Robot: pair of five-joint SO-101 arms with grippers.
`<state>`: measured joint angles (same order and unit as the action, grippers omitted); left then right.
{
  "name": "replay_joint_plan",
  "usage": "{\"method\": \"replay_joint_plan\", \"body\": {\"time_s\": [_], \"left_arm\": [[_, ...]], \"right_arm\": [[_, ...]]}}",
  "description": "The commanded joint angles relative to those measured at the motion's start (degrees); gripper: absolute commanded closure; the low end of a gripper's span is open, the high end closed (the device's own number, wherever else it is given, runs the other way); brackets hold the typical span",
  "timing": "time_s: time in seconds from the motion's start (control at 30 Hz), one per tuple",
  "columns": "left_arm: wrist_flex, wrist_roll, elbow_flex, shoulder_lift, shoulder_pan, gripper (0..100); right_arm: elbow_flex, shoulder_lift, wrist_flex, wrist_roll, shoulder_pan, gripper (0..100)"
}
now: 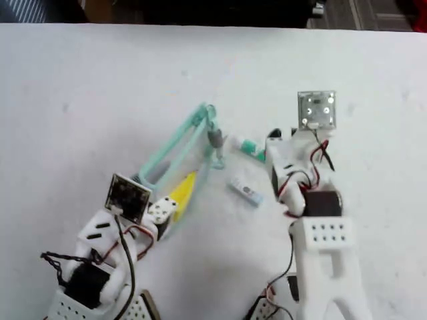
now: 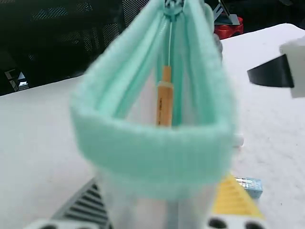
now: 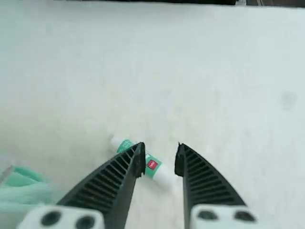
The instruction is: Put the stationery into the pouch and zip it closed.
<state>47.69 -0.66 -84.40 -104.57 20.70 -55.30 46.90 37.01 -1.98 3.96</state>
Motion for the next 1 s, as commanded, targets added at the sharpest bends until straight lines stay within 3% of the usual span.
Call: {"method": "replay_joint_plan", "body": {"time_s": [0.0, 0.57, 0.7, 0.97], "left_arm": [[0.09, 0.09, 2.64, 0.13, -0.4, 81], [0.0, 0.09, 2.73, 0.13, -0.84, 82], [-3.16, 0.35, 1.05, 0.13, -0.92, 85], [-4.75, 0.0, 0.62, 0.13, -3.38, 85]], "right_arm": [[-0.97, -4.26, -5.32, 0.0, -0.22, 89.7], [-0.88, -17.36, -9.89, -0.26, 0.92, 90.0], [-0.79, -18.42, -10.15, -6.24, 1.27, 90.1], [0.62, -22.02, -11.12, -7.21, 2.42, 90.1]]}}
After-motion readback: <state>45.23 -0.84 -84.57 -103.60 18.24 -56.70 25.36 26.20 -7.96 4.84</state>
